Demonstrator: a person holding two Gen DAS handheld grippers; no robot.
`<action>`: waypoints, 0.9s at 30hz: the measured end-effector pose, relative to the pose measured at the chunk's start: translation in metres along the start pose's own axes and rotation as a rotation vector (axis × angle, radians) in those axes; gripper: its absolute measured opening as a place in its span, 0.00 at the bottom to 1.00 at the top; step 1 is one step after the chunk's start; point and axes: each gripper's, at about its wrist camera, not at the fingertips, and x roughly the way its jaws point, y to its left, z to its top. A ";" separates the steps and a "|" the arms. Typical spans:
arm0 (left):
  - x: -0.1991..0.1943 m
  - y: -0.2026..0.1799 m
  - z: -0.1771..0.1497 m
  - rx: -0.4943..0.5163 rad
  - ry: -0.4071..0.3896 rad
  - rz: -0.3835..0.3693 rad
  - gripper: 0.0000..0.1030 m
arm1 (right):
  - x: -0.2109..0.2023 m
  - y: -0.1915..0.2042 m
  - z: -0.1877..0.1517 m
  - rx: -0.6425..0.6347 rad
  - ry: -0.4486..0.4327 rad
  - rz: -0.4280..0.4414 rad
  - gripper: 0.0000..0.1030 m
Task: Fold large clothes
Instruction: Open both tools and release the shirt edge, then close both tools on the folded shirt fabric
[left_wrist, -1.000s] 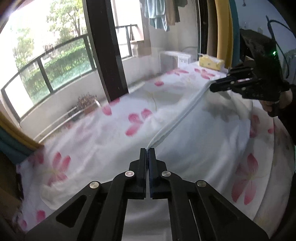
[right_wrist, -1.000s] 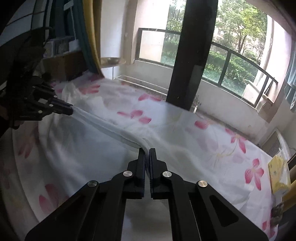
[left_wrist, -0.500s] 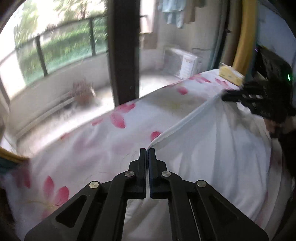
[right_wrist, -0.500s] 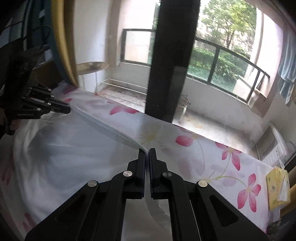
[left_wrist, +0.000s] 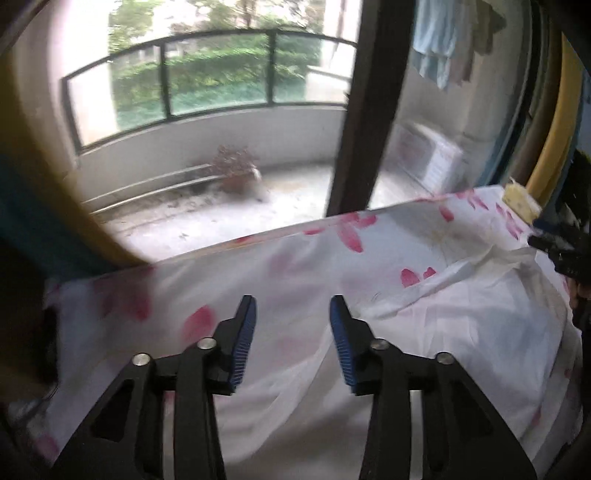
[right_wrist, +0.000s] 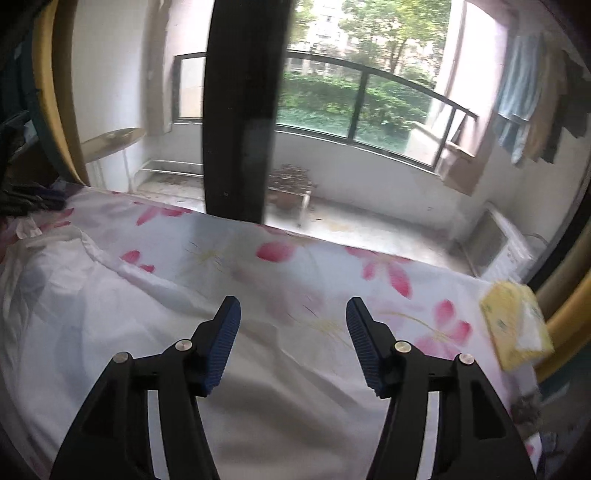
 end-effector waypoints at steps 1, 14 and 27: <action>-0.009 0.006 -0.007 -0.025 -0.005 0.015 0.51 | -0.003 -0.005 -0.006 0.015 0.012 -0.010 0.58; -0.074 0.046 -0.138 -0.374 0.045 0.039 0.52 | -0.050 -0.047 -0.096 0.267 0.147 -0.018 0.58; -0.074 0.004 -0.178 -0.274 0.047 0.009 0.34 | -0.064 -0.022 -0.140 0.324 0.160 0.075 0.55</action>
